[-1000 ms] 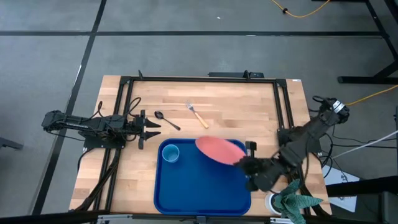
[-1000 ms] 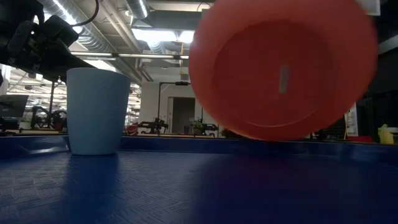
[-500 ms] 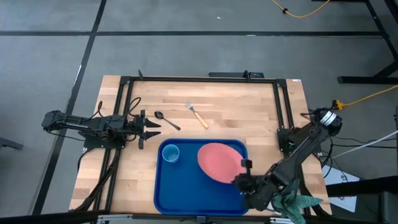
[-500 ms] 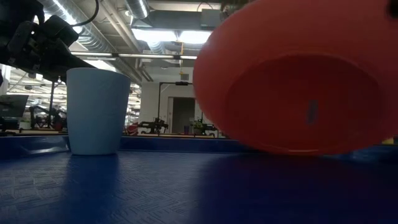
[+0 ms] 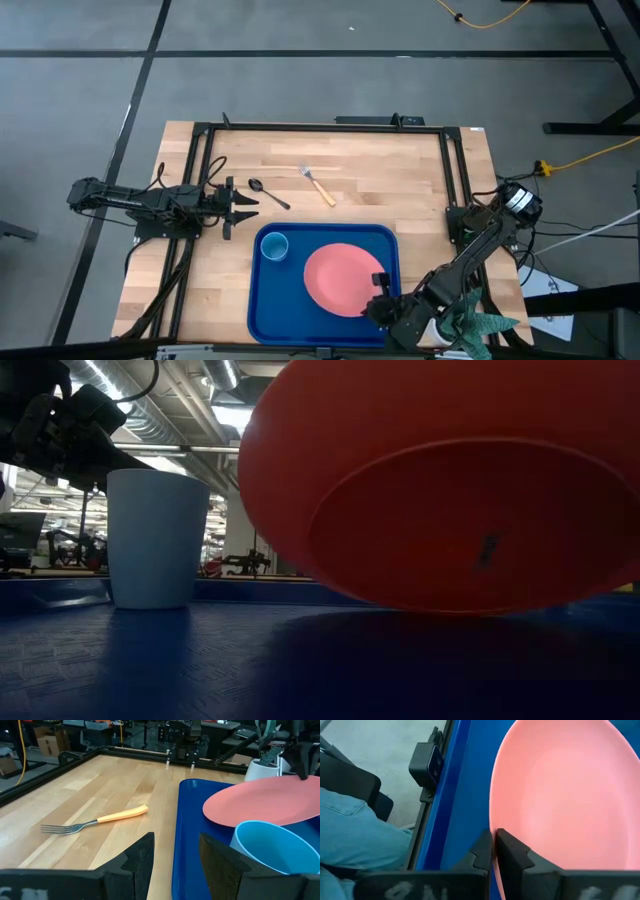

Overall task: Pick and place plate/cup/fork/spoon on tray
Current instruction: Put the pink plate on the blue tray

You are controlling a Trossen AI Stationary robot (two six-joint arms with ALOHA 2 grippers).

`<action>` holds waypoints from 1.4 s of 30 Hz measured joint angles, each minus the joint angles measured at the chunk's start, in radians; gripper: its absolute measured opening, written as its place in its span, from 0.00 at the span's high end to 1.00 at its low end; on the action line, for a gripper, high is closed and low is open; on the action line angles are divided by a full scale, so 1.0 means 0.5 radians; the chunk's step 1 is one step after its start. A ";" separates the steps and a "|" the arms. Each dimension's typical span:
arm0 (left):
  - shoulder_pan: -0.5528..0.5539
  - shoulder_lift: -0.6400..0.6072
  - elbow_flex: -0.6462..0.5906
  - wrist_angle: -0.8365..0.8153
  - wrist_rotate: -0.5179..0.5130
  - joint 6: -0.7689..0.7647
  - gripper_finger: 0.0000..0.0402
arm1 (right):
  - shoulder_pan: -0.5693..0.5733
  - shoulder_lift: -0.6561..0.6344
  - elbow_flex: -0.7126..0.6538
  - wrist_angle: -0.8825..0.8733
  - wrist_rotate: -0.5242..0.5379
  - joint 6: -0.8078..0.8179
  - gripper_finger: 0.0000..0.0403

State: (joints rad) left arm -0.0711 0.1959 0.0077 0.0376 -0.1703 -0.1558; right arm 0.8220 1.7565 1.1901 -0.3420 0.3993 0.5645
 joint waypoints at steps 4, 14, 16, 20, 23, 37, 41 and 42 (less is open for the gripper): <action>0.000 0.000 -0.001 0.000 0.000 -0.001 0.63 | -0.002 0.000 0.000 0.021 0.000 -0.017 0.94; 0.000 0.000 0.000 0.000 0.000 -0.003 0.63 | -0.016 0.000 0.000 0.031 -0.013 -0.152 0.94; 0.000 0.000 0.000 0.001 0.000 -0.024 0.63 | -0.048 0.000 0.000 0.033 -0.121 -0.145 0.94; 0.000 0.000 0.000 0.000 0.005 -0.055 0.63 | -0.128 0.004 0.000 0.039 -0.406 -0.133 0.94; 0.000 0.000 0.000 0.000 0.010 -0.057 0.63 | -0.159 0.011 -0.001 0.080 -0.480 -0.193 0.94; -0.001 0.000 0.000 0.000 0.015 -0.055 0.63 | -0.244 0.134 -0.001 0.342 -0.783 -0.222 0.94; -0.001 0.000 0.000 -0.001 0.015 -0.055 0.63 | -0.288 0.142 -0.001 0.357 -0.788 -0.258 0.94; -0.001 0.000 -0.001 -0.001 0.015 -0.055 0.63 | -0.293 0.142 -0.001 0.361 -0.788 -0.257 0.94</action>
State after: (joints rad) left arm -0.0715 0.1959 0.0074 0.0372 -0.1627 -0.1833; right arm 0.6753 1.8275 1.1896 -0.1616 0.0051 0.4359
